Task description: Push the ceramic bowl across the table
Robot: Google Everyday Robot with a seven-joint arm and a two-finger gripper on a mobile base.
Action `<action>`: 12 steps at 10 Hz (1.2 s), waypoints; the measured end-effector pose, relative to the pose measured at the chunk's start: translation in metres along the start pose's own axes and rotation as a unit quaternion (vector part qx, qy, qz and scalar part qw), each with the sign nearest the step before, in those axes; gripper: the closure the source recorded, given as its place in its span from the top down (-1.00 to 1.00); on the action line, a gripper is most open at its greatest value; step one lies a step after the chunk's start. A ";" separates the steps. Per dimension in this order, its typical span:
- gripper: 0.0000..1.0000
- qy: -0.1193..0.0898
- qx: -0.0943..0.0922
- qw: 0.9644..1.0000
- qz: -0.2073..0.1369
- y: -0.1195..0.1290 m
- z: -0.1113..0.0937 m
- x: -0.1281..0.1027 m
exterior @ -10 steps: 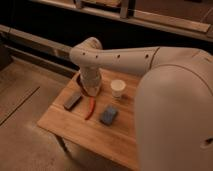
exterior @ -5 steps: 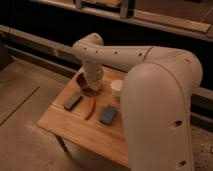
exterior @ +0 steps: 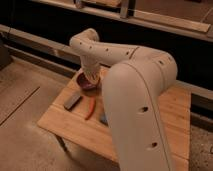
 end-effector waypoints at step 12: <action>-1.00 -0.042 0.017 0.998 -0.038 0.040 0.013 -0.089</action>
